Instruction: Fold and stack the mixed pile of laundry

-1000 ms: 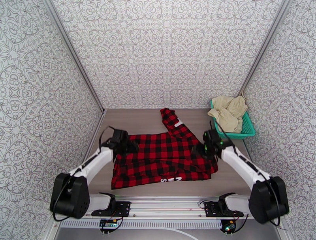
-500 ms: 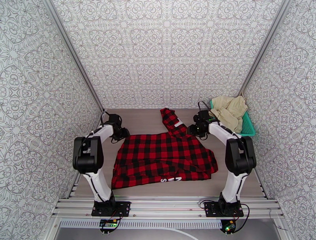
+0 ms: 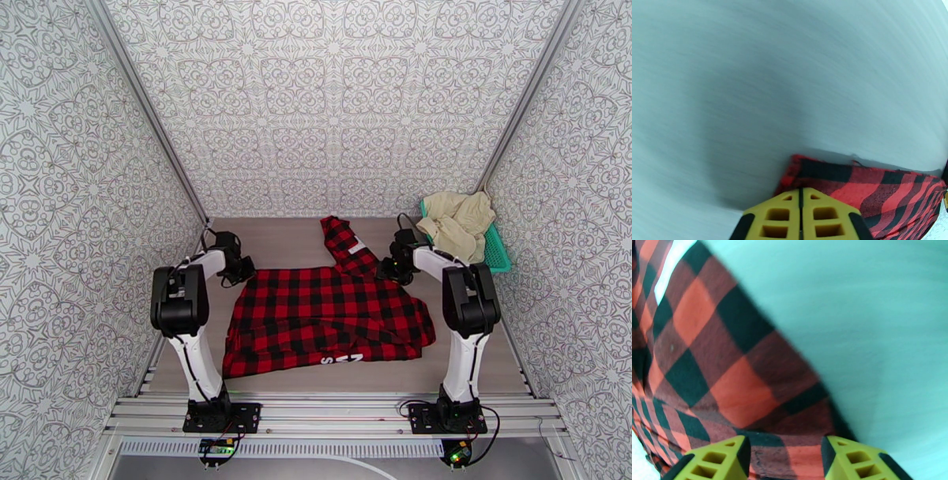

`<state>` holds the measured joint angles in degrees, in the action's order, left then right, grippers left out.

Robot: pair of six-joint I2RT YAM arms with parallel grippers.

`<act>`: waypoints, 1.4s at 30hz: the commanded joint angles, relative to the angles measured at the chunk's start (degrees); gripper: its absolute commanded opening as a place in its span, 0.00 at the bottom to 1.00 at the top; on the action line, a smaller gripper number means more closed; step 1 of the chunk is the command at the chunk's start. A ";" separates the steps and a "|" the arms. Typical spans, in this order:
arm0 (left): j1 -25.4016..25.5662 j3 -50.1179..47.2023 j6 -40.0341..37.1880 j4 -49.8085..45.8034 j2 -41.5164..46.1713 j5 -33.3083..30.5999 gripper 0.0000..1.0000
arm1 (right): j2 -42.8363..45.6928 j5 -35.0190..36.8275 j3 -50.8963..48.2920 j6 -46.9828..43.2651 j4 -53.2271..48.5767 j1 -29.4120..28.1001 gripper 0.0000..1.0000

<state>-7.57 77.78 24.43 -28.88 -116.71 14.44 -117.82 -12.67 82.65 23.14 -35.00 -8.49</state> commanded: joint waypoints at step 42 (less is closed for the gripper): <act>1.75 5.22 -13.56 -11.21 -2.38 -5.87 0.62 | -22.39 -2.02 35.30 -19.20 -17.60 -3.99 0.50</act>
<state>-6.48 80.47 12.78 -39.86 -115.90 8.64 -137.56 -12.93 116.01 4.51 -50.35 -11.73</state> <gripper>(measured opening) 0.623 0.509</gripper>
